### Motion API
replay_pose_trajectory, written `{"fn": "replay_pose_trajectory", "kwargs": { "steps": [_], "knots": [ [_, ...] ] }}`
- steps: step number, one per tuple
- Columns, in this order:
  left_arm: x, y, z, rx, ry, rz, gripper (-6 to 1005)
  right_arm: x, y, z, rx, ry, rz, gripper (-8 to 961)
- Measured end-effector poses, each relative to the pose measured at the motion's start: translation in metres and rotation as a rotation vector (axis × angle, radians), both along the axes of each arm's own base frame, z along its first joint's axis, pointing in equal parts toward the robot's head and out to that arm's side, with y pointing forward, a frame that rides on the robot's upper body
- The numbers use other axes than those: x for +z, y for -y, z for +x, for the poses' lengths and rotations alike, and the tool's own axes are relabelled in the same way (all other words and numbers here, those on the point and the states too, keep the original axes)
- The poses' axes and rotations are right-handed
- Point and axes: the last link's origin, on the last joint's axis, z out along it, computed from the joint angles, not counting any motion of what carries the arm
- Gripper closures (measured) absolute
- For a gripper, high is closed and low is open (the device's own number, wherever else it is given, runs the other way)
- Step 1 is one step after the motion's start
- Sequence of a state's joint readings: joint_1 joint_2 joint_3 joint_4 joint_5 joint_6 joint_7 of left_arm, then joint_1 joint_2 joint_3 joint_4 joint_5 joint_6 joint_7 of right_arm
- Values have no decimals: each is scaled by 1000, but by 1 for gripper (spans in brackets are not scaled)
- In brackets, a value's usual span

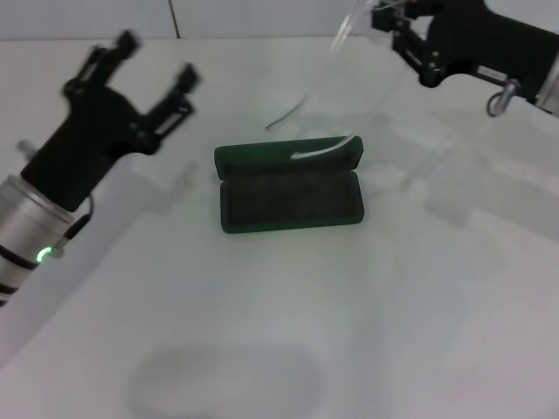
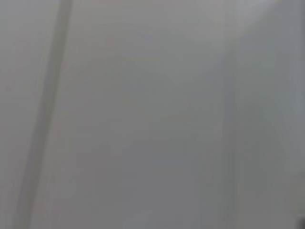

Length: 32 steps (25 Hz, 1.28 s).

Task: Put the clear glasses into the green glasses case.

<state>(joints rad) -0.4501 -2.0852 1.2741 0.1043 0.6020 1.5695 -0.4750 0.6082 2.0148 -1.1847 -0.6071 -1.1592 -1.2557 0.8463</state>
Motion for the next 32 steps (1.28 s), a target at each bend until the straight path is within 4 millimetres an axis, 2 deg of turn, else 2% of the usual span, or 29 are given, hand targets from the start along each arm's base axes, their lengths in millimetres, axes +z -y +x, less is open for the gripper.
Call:
{"fn": "replay_pose_trajectory", "kwargs": {
  "steps": [4, 8, 16, 23, 32],
  "knots": [
    [4, 14, 27, -271, -49, -95, 152, -12, -4, -12, -27, 24, -157, 838],
    [5, 19, 36, -370, -83, -113, 153, -16, -7, -30, -29, 114, -355, 838],
    [-3, 21, 44, -431, -128, -124, 153, -19, -7, -47, -81, 310, -601, 838],
    [-12, 23, 51, -471, -156, -102, 153, -17, -5, -58, -113, 276, -675, 839],
    [-16, 23, 54, -476, -161, -72, 153, -25, 8, -66, -85, 265, -768, 839]
  ]
}}
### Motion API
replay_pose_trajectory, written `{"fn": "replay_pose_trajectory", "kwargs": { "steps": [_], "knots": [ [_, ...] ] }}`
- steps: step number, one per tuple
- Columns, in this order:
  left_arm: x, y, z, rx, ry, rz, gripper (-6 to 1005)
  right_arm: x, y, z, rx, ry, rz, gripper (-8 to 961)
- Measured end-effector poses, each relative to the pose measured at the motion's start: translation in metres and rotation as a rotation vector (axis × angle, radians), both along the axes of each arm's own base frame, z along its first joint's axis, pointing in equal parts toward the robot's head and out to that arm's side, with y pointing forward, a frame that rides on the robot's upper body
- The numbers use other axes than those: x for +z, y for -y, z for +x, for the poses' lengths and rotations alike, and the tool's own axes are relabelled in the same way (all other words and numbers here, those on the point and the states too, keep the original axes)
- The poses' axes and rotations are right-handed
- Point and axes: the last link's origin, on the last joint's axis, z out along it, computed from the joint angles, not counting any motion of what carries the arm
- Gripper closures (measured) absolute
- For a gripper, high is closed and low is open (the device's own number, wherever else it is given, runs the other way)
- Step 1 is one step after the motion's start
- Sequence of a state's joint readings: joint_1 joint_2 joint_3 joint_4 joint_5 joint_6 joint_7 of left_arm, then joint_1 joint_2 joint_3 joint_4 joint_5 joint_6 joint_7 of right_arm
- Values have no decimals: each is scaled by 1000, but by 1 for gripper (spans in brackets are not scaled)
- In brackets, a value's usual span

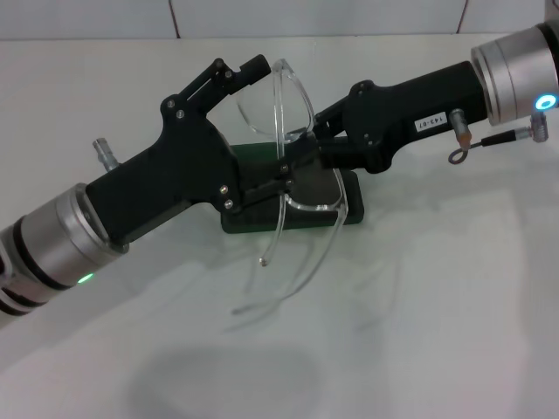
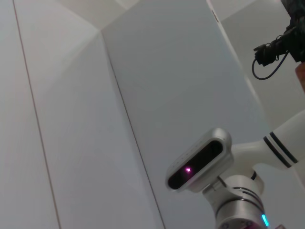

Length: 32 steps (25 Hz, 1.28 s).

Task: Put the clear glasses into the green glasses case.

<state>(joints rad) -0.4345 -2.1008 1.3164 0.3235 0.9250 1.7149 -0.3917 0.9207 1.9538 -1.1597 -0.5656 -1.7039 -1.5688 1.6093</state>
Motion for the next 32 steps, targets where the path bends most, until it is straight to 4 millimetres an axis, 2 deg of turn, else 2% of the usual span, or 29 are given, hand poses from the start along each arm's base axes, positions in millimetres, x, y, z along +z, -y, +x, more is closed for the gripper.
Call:
{"fn": "replay_pose_trajectory", "kwargs": {
  "steps": [7, 18, 32],
  "knots": [
    [0, -2, -3, 26, 12, 50, 154, -1, 4, -1, -28, -5, -45, 839],
    [1, -2, -4, 23, 6, 71, 156, 10, -6, 5, -80, -21, 14, 843],
    [1, -10, 5, -27, -20, 98, 157, 15, -2, 1, -68, -24, -31, 843]
  ]
}}
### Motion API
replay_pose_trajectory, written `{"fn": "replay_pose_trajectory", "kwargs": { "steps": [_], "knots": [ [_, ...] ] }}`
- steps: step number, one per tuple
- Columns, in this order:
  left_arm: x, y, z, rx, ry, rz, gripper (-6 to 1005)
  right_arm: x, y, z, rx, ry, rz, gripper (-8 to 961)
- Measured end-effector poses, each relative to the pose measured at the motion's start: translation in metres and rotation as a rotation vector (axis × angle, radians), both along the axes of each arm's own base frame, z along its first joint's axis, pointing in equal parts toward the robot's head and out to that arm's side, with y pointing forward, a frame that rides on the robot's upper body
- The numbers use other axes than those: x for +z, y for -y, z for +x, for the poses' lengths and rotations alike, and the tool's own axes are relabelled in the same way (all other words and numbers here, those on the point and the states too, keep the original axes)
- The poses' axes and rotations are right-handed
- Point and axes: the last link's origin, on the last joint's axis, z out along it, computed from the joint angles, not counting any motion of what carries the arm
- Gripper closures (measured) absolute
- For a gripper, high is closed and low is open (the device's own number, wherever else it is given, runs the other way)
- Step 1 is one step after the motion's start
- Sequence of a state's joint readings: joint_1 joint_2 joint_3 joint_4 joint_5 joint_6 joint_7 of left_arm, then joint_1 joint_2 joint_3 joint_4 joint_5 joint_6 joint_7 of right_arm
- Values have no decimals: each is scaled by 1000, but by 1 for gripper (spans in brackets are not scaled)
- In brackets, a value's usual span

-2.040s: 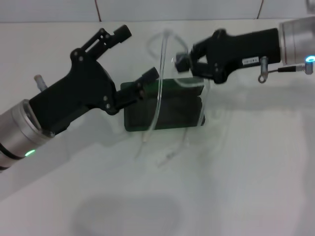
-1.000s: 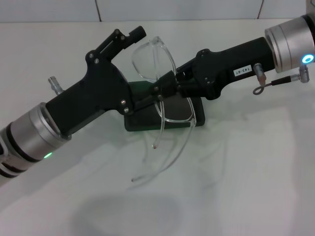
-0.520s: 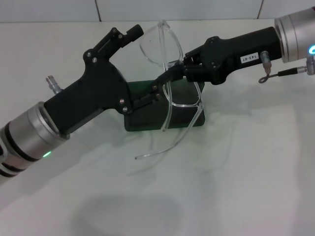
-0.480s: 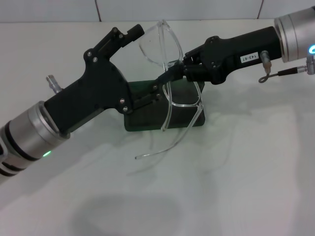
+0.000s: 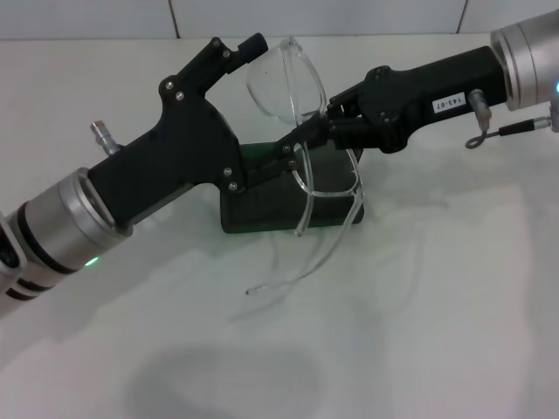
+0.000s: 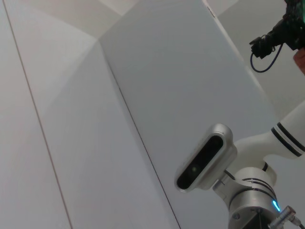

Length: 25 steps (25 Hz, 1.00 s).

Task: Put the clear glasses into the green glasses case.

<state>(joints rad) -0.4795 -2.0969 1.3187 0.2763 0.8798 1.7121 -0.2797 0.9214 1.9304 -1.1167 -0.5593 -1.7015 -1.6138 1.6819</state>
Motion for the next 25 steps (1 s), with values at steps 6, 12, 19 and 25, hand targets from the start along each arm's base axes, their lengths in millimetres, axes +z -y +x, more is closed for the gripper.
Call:
{"fn": "replay_pose_trajectory", "kwargs": {
  "steps": [6, 12, 19, 25],
  "knots": [
    [1, -2, 4, -21, -4, 7, 156, 4, 1, 1, 6, 3, -13, 842],
    [1, -3, 6, -40, -16, 29, 156, 5, 2, 1, 8, 4, -19, 842],
    [-4, -2, 9, -53, -24, 16, 156, 4, 4, 0, 18, 6, -34, 843],
    [-6, -1, 8, -54, -25, 11, 157, 4, 5, 1, 24, 7, -30, 842]
  ]
}}
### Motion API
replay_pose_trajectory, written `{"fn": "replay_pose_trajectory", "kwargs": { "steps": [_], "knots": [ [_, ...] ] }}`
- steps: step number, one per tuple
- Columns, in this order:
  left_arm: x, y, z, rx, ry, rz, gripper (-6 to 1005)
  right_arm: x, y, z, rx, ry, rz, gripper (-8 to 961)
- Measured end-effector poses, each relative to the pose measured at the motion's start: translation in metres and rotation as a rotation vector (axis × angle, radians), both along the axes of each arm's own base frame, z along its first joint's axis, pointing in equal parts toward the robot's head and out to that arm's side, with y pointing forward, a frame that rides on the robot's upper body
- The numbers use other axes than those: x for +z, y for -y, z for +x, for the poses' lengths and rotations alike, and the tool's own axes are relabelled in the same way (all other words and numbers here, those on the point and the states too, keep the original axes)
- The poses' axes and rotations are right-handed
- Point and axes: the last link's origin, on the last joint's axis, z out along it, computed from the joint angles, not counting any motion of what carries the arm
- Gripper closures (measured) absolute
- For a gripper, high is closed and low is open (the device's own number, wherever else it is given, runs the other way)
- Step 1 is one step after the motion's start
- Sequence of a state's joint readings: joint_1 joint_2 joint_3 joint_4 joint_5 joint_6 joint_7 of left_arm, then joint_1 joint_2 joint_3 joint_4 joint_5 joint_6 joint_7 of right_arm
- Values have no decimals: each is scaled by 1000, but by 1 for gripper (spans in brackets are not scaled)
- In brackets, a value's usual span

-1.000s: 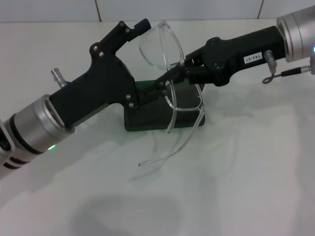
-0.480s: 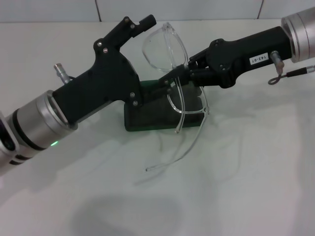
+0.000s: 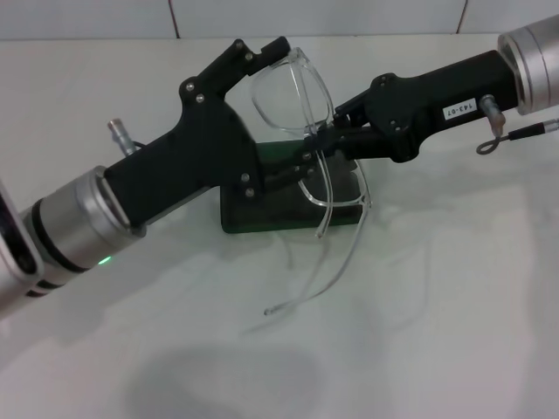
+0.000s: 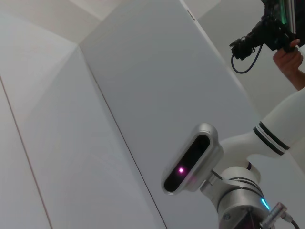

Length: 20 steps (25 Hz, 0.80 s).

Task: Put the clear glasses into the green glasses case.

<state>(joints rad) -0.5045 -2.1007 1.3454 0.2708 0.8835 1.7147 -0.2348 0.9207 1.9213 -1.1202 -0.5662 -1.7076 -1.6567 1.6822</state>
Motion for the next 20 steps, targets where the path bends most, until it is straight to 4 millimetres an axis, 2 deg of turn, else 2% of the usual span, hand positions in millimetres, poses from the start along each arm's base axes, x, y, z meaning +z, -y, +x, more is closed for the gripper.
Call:
{"fn": "replay_pose_trajectory", "kwargs": {
  "steps": [7, 20],
  "knots": [
    [10, 10, -5, -21, 41, 17, 157, 2, 0, 3, -4, 2, 6, 843],
    [5, 2, -1, -19, 14, 34, 156, -4, 10, -2, 44, 30, -59, 844]
  ]
}}
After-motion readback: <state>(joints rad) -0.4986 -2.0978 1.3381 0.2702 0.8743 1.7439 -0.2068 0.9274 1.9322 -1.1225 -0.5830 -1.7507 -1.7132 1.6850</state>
